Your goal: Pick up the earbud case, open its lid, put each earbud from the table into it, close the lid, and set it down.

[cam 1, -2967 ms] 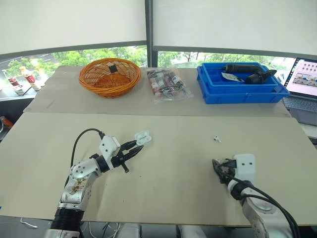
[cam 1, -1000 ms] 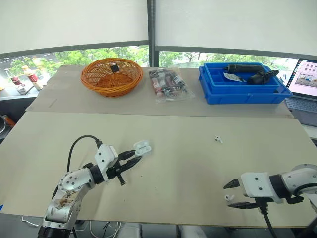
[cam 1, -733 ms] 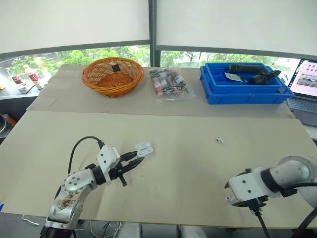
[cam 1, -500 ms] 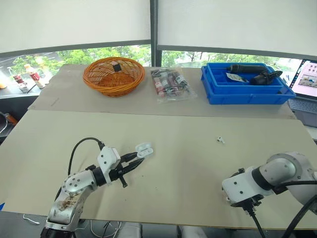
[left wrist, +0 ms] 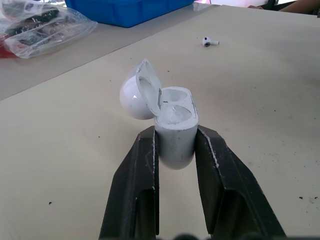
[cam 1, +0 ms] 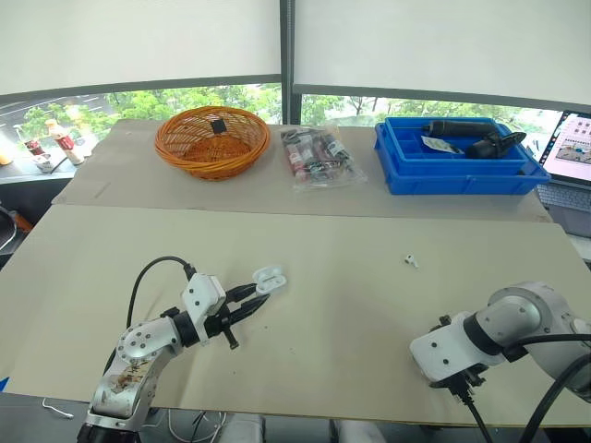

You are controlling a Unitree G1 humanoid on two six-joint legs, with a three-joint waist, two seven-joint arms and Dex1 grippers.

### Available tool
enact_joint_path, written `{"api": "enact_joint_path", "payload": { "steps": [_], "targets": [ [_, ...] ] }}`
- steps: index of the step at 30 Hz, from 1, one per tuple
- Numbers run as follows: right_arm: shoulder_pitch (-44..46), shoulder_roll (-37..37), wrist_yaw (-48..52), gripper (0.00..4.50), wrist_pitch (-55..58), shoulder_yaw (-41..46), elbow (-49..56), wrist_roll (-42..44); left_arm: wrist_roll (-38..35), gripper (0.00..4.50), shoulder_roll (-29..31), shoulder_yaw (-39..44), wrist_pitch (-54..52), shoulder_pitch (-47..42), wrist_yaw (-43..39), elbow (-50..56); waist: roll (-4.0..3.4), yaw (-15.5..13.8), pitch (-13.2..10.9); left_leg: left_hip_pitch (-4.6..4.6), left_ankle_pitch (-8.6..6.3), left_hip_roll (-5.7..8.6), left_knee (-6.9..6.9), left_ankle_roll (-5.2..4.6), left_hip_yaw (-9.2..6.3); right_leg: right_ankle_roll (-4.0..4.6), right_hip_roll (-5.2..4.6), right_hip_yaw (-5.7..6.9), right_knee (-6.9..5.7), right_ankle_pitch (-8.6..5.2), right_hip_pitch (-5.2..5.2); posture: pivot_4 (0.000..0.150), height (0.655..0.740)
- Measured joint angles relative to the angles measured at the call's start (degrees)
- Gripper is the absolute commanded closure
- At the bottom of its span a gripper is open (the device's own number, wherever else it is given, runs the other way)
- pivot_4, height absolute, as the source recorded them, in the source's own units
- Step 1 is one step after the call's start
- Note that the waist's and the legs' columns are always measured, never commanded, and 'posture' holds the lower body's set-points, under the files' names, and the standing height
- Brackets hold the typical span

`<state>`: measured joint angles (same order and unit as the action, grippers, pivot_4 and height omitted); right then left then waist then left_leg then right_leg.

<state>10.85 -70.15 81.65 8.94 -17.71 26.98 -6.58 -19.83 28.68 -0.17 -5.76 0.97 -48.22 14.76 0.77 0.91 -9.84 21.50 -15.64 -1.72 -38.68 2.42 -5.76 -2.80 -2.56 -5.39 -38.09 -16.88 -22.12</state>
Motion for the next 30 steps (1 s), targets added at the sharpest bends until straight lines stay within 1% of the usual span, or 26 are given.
{"api": "enact_joint_path", "payload": {
  "steps": [2,3,8,11,13,16,18,19,20,21,22,24,27,29,30],
  "targets": [
    [0.46,0.85,-0.35,3.99,-0.45,0.05,-0.39,-0.36,0.04,3.96,-0.07,0.00,0.14,0.00,0.00,-0.02,0.02,0.22,0.01,-0.02,0.00,0.00,-0.01,0.00,0.00,0.01,0.00,-0.01,-0.01,0.01,0.00,0.150,0.7136],
    [0.68,1.06,-0.33,4.18,-0.76,0.03,-0.42,-0.64,0.05,3.96,-0.10,0.00,0.24,-0.04,-0.01,-0.03,0.02,0.33,0.01,-0.03,0.00,-0.01,0.00,0.00,0.00,0.01,0.01,-0.01,-0.02,0.01,0.01,0.150,0.7136],
    [1.75,2.06,-0.42,4.18,-0.89,0.07,-0.53,-0.89,0.08,3.96,-0.24,-0.01,0.59,-0.18,-0.02,-0.21,0.00,0.46,0.00,-0.02,0.00,-0.02,0.00,0.00,0.00,0.02,0.02,0.00,-0.03,0.01,-0.01,0.150,0.7136],
    [2.72,3.09,-0.56,4.18,1.66,1.43,-0.19,1.39,0.09,3.96,-0.77,-0.01,0.60,-0.39,0.05,-0.50,-0.02,0.32,-0.02,0.02,0.00,-0.01,0.00,0.00,0.00,0.02,0.01,0.00,-0.02,0.01,-0.03,0.150,0.7136],
    [4.07,4.30,-0.75,4.18,5.54,3.59,0.53,4.58,0.09,3.96,-1.26,-0.03,0.59,-0.84,0.17,-0.73,-0.02,0.25,-0.02,0.04,0.00,0.00,0.00,0.00,0.00,0.02,0.00,-0.01,-0.01,0.01,-0.04,0.150,0.7136],
    [7.01,8.23,-2.89,4.18,15.74,8.22,2.40,11.40,0.02,3.96,-2.47,-0.05,0.56,-2.56,0.59,-1.49,-0.02,0.13,-0.02,0.03,0.00,0.00,-0.01,0.00,-0.02,0.03,0.02,0.01,-0.04,0.02,-0.03,0.150,0.7136],
    [9.01,13.88,-6.88,4.18,25.58,11.75,3.53,17.17,-0.21,3.96,-3.60,-0.03,0.42,-4.16,1.34,-2.24,0.02,0.09,-0.01,0.06,0.00,0.00,-0.03,0.00,-0.06,0.04,0.03,0.04,-0.03,0.02,-0.04,0.150,0.7136],
    [10.39,19.21,-10.27,4.18,32.69,14.60,4.13,21.32,-0.46,3.96,-4.17,0.03,0.27,-5.02,1.81,-2.52,0.05,0.18,-0.02,0.08,0.00,-0.02,-0.03,0.00,-0.07,0.05,0.05,0.04,-0.03,0.03,-0.04,0.150,0.7136],
    [12.58,27.35,-15.66,4.18,41.80,18.47,5.42,27.01,-0.52,3.96,-5.29,-0.06,-0.29,-6.89,2.38,-3.19,0.05,0.27,-0.02,0.14,0.01,-0.01,-0.04,0.01,-0.09,0.05,0.05,0.04,-0.08,0.03,-0.07,0.150,0.7136],
    [13.35,29.84,-18.03,4.18,45.33,19.53,6.45,29.51,-0.55,3.96,-5.86,-0.30,-0.48,-7.79,2.67,-3.23,0.01,0.14,-0.02,0.22,0.01,0.02,-0.08,0.01,-0.10,0.04,0.04,0.05,-0.13,0.03,-0.14,0.150,0.7136],
    [13.83,33.84,-21.21,4.18,50.00,22.01,7.66,32.30,-0.61,3.96,-6.19,-0.33,-0.61,-8.39,2.90,-3.22,0.03,0.07,-0.01,0.22,0.00,0.01,-0.04,0.00,-0.13,0.04,0.04,0.08,-0.09,0.03,-0.15,0.150,0.7136],
    [14.50,44.15,-29.44,4.18,58.09,27.39,10.05,36.60,-0.68,3.96,-7.40,-0.38,-1.38,-9.55,4.02,-3.40,0.04,-0.12,0.00,0.34,0.01,0.02,-0.07,0.01,-0.21,0.04,0.03,0.15,-0.10,0.03,-0.22,0.150,0.7136],
    [14.53,57.03,-39.54,4.18,64.19,31.14,12.63,40.29,-0.86,3.96,-9.34,-0.68,-2.96,-11.14,5.40,-3.50,0.02,-0.21,0.00,0.48,0.03,0.05,-0.11,0.05,-0.23,0.03,0.00,0.18,-0.19,0.03,-0.36,0.150,0.7136],
    [13.94,70.09,-48.20,4.18,64.84,33.76,13.81,41.75,-0.89,3.96,-11.56,-1.15,-3.76,-13.06,6.78,-4.14,-0.03,-0.02,0.03,0.48,0.04,0.05,-0.11,0.06,-0.23,0.04,0.01,0.14,-0.46,0.03,-0.51,0.150,0.7136],
    [13.39,72.88,-50.76,4.18,65.03,32.93,13.83,42.21,-0.93,3.96,-12.55,-1.71,-4.28,-14.12,7.16,-4.19,-0.05,0.01,0.02,0.53,0.06,0.07,-0.11,0.11,-0.23,0.04,0.01,0.14,-0.53,0.03,-0.59,0.150,0.7136]
  ]
}}
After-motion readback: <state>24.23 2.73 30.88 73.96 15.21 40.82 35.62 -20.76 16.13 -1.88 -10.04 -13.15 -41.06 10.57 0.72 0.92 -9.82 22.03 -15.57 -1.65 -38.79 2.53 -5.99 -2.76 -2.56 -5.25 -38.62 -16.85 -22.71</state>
